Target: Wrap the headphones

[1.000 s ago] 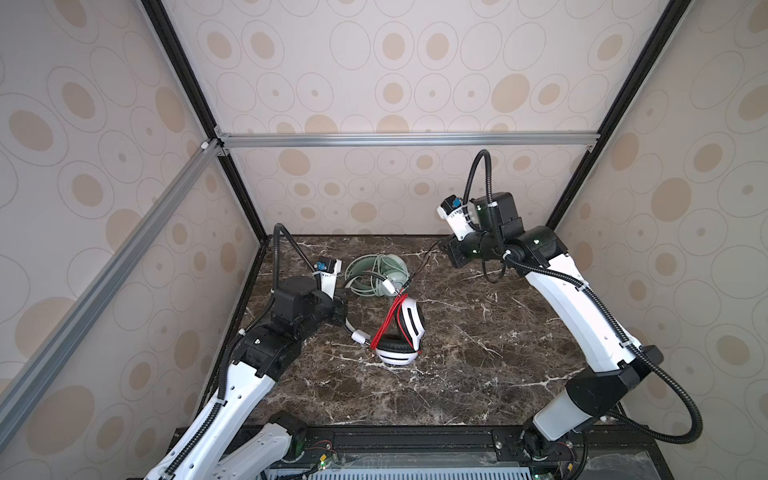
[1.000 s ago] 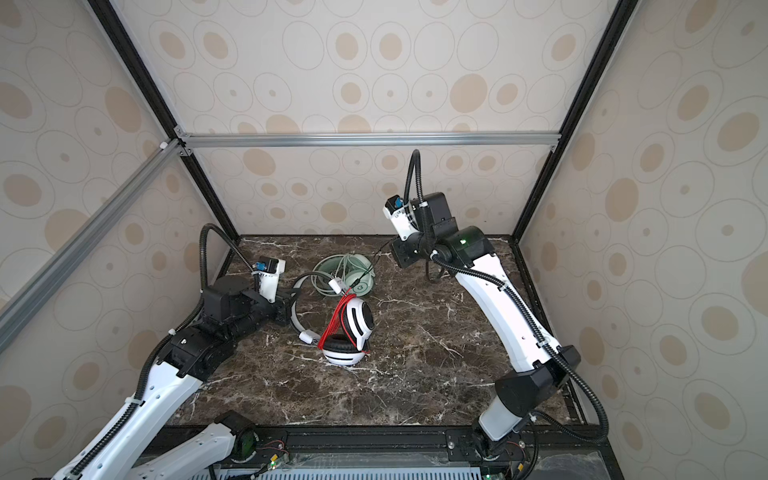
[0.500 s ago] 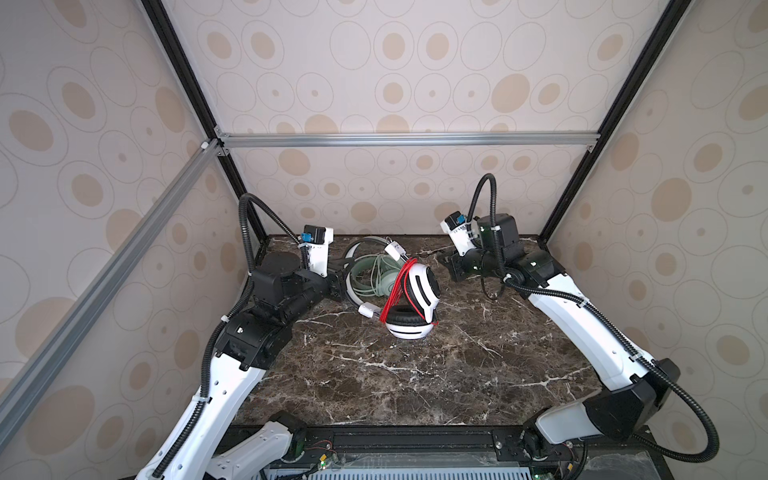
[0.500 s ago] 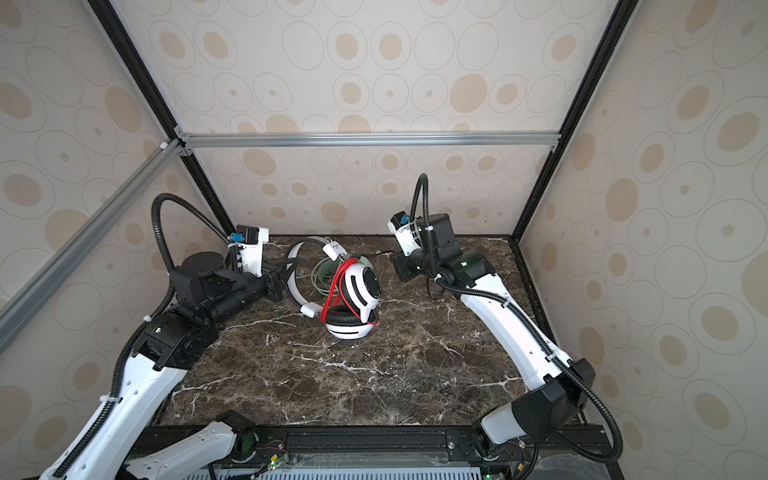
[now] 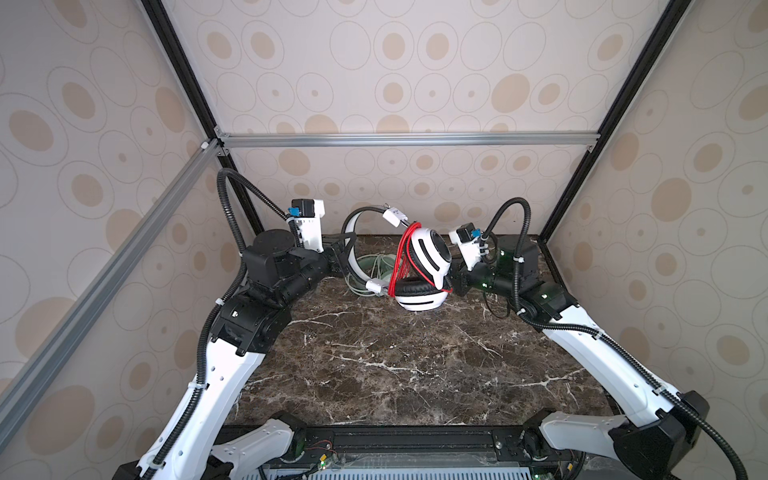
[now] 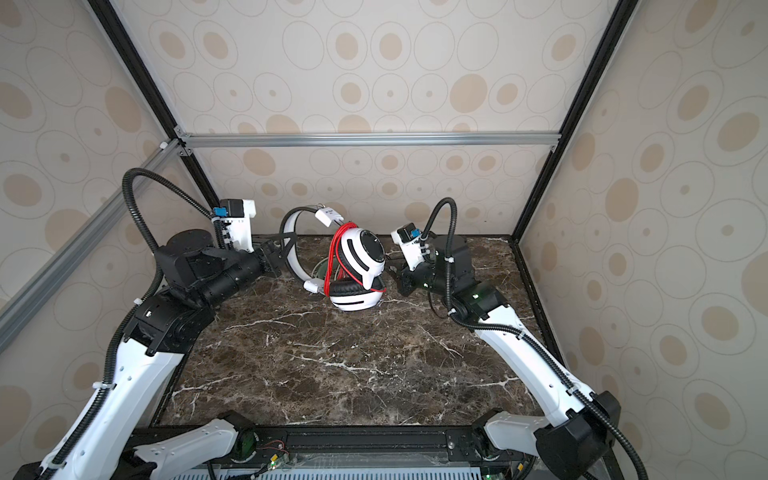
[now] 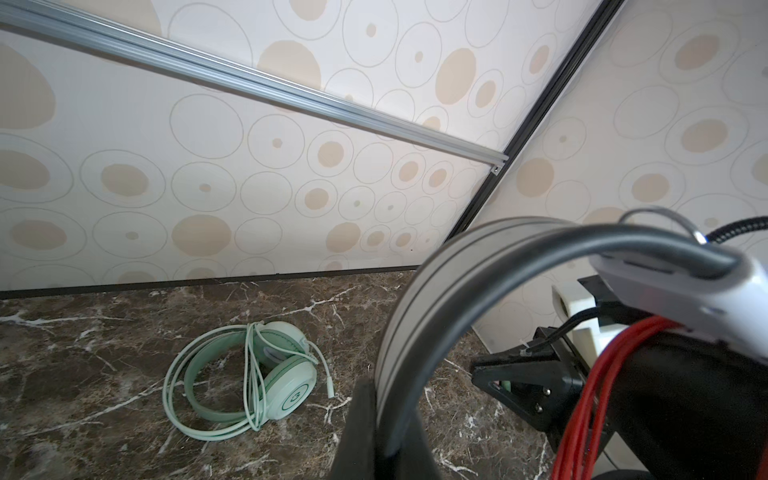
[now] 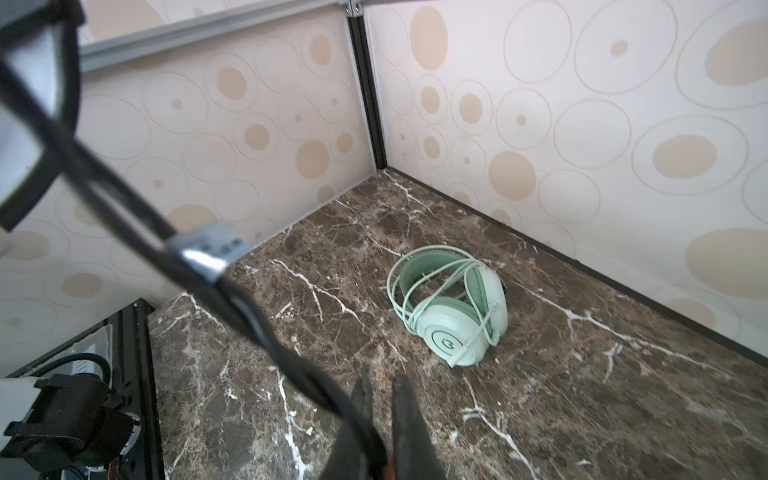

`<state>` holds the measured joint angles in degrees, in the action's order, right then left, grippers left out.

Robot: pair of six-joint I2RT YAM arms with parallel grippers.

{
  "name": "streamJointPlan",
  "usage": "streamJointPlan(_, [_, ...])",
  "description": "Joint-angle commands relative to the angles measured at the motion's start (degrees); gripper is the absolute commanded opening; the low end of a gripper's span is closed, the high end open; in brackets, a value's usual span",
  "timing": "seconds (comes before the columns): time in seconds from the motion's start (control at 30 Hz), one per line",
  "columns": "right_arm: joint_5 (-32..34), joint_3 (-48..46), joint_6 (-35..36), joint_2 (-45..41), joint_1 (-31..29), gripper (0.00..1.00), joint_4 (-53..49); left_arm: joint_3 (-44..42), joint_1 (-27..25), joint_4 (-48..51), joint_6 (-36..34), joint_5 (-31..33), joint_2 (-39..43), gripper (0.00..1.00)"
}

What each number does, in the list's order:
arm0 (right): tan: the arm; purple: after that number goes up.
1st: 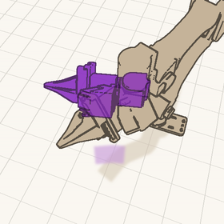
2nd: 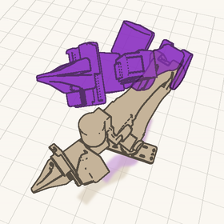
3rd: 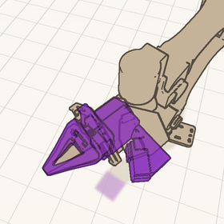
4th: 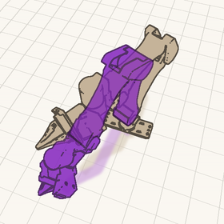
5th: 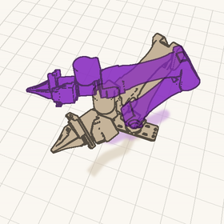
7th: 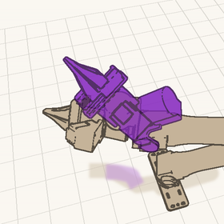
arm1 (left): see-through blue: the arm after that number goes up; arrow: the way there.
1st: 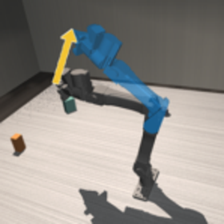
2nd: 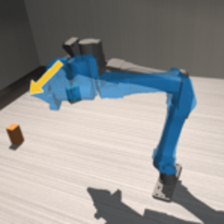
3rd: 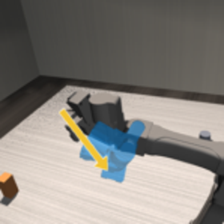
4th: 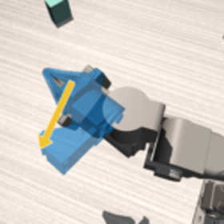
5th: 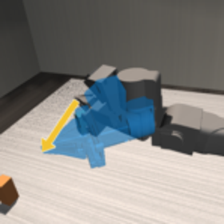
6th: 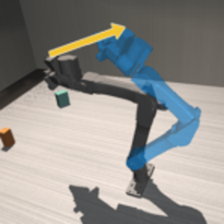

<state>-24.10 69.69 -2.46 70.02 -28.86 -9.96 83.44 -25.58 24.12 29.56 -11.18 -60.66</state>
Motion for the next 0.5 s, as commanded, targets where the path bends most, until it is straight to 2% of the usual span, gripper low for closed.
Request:
streamJointPlan(0.0, [-2.2,-3.4,-3.8,-1.8,0.1,0.00,7.4,4.6,-0.1,-10.9,11.3,1.3,0.6,0.00])
streamJointPlan(0.23, [-0.2,-7.7,-3.7,-4.1,-4.9,0.00,13.6,5.2,-0.2,-13.7,19.8,5.1,-1.0,0.00])
streamJointPlan(0.47, [7.2,-10.9,-4.4,-4.7,-11.9,0.00,18.0,1.5,-0.2,-15.3,25.1,14.7,0.7,0.00])
